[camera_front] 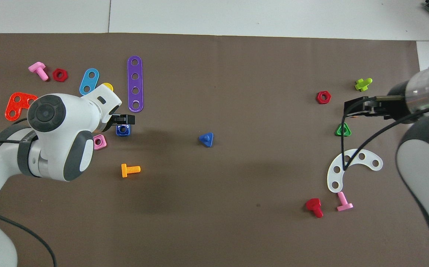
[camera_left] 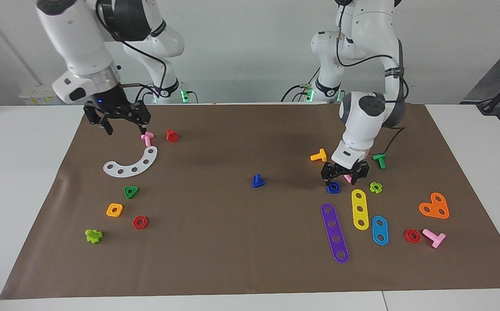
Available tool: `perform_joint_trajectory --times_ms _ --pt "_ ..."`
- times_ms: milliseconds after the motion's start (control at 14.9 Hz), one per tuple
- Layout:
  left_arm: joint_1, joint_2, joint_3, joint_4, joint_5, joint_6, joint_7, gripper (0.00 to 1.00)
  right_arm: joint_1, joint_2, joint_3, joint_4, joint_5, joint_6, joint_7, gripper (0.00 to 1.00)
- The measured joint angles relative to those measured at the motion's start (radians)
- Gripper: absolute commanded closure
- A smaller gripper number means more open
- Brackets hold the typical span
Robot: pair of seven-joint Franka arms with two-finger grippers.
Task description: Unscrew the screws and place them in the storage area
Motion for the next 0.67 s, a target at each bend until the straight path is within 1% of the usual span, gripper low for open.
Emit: perform_joint_trajectory --times_ms 134,268,469,669 --pt "0.013 -0.052 0.001 0.053 0.0 -0.099 0.032 0.0 0.093 0.024 0.003 -0.031 0.0 0.085 0.107 0.0" --pt "0.041 -0.087 0.002 0.124 0.0 -0.21 0.091 0.0 0.174 0.065 0.004 -0.039 0.0 0.171 0.193 0.0" --pt "0.103 -0.105 0.005 0.253 0.0 -0.378 0.192 0.0 0.279 0.148 0.005 -0.034 0.0 0.295 0.328 0.0" --pt "0.17 -0.117 0.01 0.37 0.0 -0.526 0.298 0.0 0.344 0.243 0.004 0.001 -0.001 0.37 0.396 0.0"
